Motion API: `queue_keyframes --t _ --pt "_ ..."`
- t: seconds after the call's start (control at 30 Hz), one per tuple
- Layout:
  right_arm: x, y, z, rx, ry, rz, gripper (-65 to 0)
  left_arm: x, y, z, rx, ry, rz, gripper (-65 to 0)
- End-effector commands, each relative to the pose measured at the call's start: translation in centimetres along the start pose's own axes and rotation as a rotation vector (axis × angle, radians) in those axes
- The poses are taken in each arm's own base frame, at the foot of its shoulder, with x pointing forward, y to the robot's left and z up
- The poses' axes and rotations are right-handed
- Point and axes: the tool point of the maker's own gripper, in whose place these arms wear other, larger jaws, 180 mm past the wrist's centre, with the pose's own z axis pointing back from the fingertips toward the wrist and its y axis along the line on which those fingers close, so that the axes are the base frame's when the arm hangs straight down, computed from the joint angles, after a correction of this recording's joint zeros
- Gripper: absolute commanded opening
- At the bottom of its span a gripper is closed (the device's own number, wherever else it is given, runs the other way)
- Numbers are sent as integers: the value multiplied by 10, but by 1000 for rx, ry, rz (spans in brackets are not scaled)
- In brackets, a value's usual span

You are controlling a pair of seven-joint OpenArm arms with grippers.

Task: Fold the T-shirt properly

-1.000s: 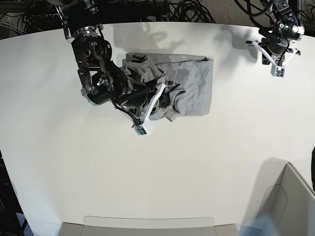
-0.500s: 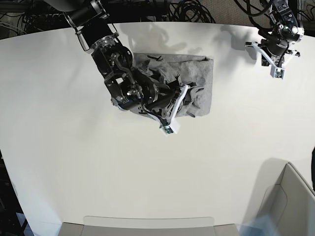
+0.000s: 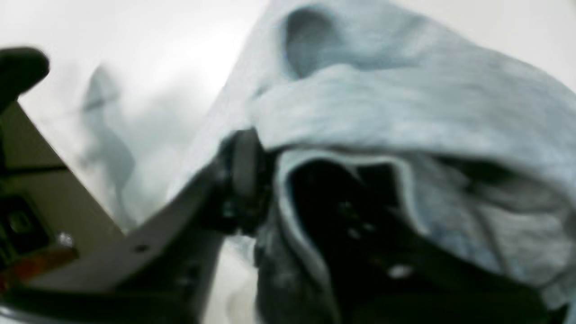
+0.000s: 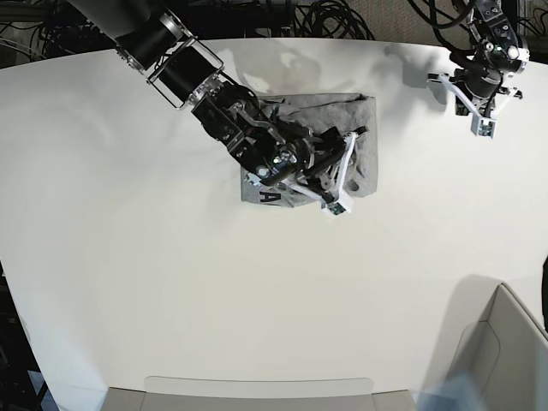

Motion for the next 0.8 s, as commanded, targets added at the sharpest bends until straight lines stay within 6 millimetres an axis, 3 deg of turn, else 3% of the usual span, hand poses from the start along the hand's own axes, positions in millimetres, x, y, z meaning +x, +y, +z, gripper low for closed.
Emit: queue_keyframes --t 0.0,0.1,0.2,0.4,0.57,0.77 --pt "20 11 7 15 -58 5 -441 8 3 3 5 -30 -6 -650" --pt "29 30 13 36 -87 37 -385 1 2 -2 -3 -8 7 -650" --pt "34 45 16 46 -90 115 -379 -7 1 -6 -13 14 21 -650" --pt "30 72 -5 51 -19 231 -380 -9 1 -7 -15 17 24 -650" --pt "25 64 -21 -5 50 289 -380 -11 1 -6 -15 23 23 -650" --pt "43 60 -17 -21 9 310 -380 -12 -1 -7 -18 23 27 -650"
